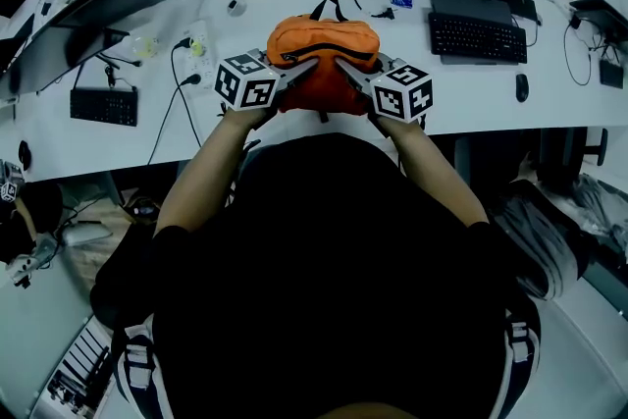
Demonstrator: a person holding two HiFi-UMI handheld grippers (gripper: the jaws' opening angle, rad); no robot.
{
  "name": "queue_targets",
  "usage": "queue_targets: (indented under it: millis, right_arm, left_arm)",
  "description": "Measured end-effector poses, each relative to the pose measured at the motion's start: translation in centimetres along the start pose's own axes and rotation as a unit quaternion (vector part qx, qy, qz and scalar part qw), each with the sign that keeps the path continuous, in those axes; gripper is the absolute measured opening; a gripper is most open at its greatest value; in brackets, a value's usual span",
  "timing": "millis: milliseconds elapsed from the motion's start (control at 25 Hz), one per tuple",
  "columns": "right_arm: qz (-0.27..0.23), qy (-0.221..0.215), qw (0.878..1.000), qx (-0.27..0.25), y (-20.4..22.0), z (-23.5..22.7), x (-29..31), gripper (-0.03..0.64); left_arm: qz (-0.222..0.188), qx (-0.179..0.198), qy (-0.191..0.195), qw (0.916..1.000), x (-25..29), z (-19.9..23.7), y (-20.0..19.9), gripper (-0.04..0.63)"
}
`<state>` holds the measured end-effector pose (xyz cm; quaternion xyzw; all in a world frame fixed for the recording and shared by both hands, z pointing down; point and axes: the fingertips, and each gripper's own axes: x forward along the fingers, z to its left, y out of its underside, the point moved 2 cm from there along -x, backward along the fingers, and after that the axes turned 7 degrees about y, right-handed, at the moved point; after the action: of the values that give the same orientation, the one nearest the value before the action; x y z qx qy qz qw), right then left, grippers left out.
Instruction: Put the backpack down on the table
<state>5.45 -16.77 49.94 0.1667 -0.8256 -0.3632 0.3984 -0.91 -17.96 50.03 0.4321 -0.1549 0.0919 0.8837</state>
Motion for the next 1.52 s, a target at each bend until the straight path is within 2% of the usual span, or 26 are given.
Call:
queue_targets:
  millis: [520,1520]
  right_arm:
    - [0.034,0.005,0.999,0.019,2.6,-2.4,2.5,0.032]
    - [0.068,-0.008,0.997,0.031,4.3,-4.5,5.6,0.026]
  left_arm:
    - [0.025,-0.030,0.000,0.9992,1.8,2.6,2.7,0.038]
    - [0.039,-0.070,0.004,0.9968,3.0,6.2,4.6,0.038]
